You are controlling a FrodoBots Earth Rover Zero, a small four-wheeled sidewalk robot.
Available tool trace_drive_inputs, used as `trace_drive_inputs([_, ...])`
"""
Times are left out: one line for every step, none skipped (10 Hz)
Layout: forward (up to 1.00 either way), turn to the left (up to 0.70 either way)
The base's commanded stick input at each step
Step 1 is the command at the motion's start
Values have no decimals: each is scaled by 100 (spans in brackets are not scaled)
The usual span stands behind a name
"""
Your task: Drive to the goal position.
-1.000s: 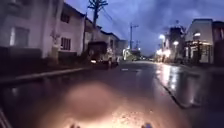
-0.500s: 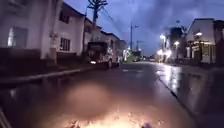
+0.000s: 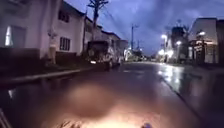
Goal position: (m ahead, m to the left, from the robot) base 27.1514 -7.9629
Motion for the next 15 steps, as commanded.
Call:
trace_drive_inputs([50, 0])
trace_drive_inputs([50, 0])
trace_drive_inputs([50, -34])
trace_drive_inputs([50, -50])
trace_drive_inputs([50, -50])
trace_drive_inputs([50, -50])
trace_drive_inputs([50, -7])
trace_drive_inputs([50, 0])
trace_drive_inputs([50, 0])
trace_drive_inputs([50, 0])
trace_drive_inputs([50, 0])
trace_drive_inputs([50, 0])
trace_drive_inputs([50, 0])
trace_drive_inputs([50, 0])
trace_drive_inputs([50, 0])
